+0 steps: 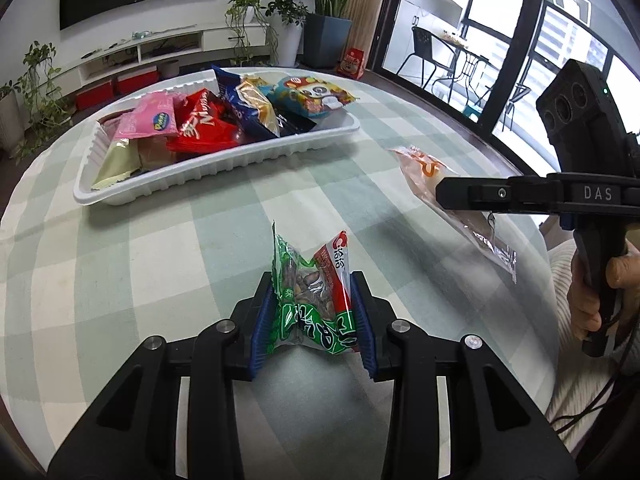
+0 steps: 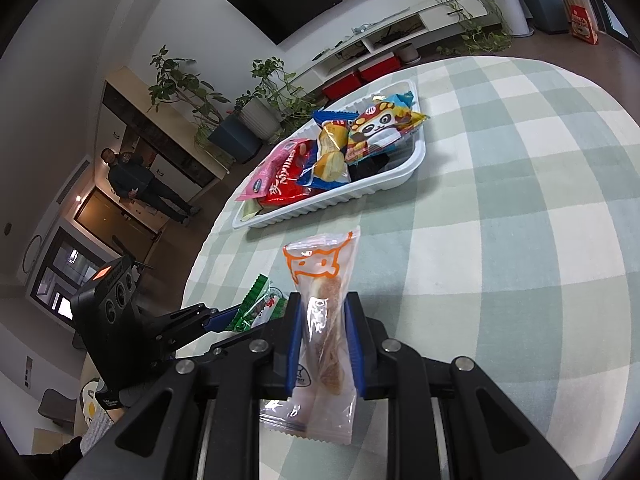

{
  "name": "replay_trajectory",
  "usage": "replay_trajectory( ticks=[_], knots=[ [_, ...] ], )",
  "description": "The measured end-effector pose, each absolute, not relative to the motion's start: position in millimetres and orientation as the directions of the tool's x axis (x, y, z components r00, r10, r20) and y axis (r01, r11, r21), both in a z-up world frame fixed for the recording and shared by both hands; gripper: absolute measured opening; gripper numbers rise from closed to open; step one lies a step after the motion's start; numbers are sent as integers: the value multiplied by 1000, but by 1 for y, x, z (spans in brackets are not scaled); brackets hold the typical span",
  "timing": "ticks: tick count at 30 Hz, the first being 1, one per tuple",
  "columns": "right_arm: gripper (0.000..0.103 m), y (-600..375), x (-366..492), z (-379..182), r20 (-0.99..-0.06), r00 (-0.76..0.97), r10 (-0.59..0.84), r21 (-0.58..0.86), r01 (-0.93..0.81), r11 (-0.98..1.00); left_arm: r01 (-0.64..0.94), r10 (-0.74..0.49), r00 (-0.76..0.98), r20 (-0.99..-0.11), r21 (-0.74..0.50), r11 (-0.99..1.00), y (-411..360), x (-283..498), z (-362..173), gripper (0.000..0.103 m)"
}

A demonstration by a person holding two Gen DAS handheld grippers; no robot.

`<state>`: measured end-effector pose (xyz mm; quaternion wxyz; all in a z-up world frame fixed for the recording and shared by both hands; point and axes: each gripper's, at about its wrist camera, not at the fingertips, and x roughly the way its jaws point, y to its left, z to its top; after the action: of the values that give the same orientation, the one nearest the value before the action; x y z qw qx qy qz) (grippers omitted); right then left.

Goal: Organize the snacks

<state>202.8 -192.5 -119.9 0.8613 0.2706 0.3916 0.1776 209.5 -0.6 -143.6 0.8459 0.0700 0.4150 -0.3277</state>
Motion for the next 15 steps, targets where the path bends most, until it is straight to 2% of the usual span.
replay_trajectory(
  ticks=[15],
  knots=[
    [25, -189, 219, -93, -550, 654, 520, 594, -131, 793, 550, -539, 510, -671, -228, 804, 28, 230, -99, 34]
  ],
)
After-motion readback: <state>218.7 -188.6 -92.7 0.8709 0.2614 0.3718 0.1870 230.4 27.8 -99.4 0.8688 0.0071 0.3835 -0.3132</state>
